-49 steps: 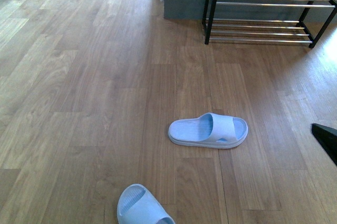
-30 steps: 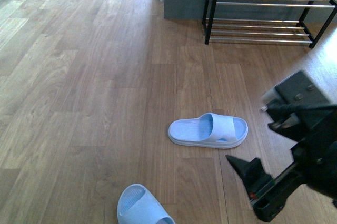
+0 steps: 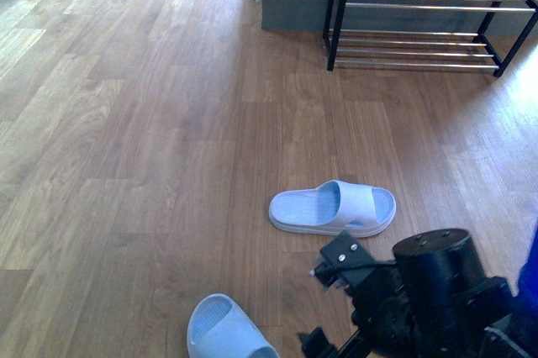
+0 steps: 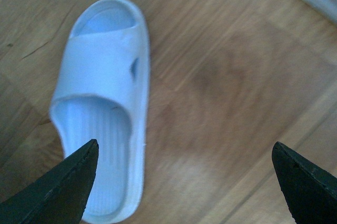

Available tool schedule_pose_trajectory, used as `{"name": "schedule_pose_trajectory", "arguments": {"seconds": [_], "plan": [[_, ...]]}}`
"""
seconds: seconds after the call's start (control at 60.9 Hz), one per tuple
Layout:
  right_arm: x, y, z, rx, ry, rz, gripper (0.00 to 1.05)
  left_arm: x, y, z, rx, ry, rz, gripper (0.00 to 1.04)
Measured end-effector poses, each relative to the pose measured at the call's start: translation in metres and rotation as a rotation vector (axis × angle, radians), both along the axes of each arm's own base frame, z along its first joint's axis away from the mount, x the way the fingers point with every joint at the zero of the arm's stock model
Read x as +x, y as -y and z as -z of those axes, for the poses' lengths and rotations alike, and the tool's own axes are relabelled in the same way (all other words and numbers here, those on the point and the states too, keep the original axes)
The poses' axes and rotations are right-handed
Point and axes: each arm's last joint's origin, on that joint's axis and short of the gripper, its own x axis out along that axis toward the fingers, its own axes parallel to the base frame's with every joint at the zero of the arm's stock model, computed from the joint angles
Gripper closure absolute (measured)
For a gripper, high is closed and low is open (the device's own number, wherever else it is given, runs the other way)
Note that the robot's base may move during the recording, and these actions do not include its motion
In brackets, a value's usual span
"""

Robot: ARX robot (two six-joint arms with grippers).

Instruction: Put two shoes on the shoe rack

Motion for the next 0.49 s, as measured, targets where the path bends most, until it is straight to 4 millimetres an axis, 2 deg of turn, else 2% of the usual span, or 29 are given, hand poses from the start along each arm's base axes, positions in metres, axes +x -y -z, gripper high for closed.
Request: {"name": "schedule_pose_trajectory", "arguments": {"seconds": [0.099, 0.23, 0.493], "plan": [[-0.013, -0.015, 0.017, 0.034, -0.051, -0.057, 0.09, 0.000, 0.000, 0.000, 0.000, 0.000, 0.000, 0.09], [-0.025, -0.030, 0.034, 0.036, -0.023, -0.113, 0.09, 0.000, 0.000, 0.000, 0.000, 0.000, 0.000, 0.09], [-0.015, -0.045, 0.061, 0.051, 0.043, -0.068, 0.09, 0.000, 0.000, 0.000, 0.000, 0.000, 0.000, 0.09]]}}
